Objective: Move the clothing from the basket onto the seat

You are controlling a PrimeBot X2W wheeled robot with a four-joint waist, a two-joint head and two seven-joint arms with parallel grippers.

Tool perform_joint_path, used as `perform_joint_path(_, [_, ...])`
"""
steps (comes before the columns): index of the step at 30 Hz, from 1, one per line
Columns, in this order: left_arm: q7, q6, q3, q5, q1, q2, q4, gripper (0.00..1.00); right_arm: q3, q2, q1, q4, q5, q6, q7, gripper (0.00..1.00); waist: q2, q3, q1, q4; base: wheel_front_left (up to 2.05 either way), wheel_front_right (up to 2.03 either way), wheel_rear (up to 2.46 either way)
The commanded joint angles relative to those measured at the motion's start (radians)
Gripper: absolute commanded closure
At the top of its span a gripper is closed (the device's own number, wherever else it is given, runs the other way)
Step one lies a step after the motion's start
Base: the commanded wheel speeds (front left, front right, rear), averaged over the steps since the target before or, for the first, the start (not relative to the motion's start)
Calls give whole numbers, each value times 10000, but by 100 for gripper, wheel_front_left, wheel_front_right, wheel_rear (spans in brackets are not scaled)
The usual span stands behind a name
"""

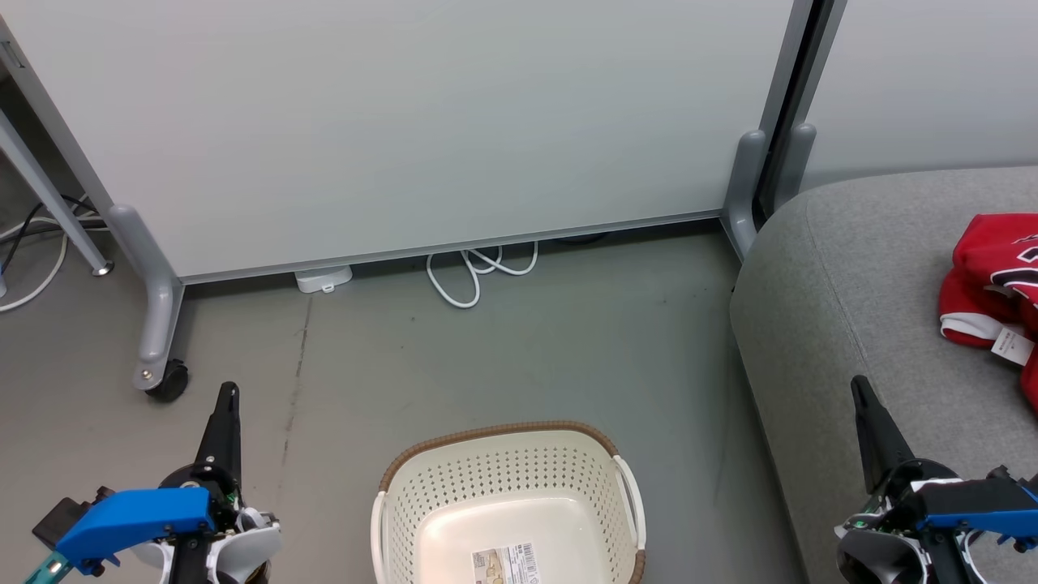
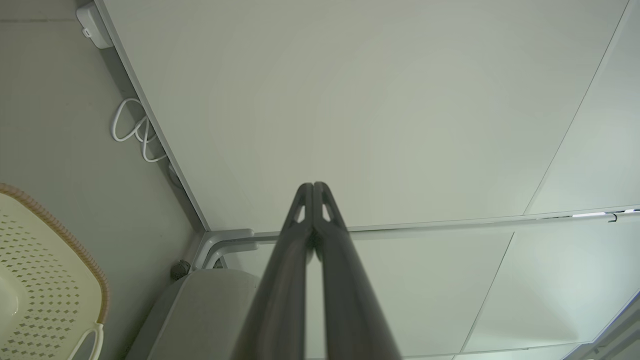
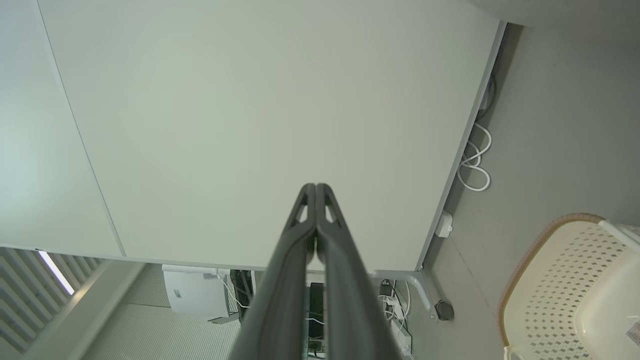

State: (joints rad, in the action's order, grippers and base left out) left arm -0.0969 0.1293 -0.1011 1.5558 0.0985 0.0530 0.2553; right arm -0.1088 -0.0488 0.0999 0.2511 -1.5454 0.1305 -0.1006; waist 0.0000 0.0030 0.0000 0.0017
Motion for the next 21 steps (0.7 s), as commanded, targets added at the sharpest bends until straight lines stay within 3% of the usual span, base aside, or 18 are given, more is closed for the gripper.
perform_joint_path(1, [-72,23,-68,109,131,-1,-72,100,-35,-25,134,-63,-159,4,-54,100,0,0,0,-1,0,0,0])
perform_joint_path(21, [-219,25,-172,575,145,-38,-137,100,-67,-26,146,-85,-686,4,-167,100,0,1,0,-17,0,0,0])
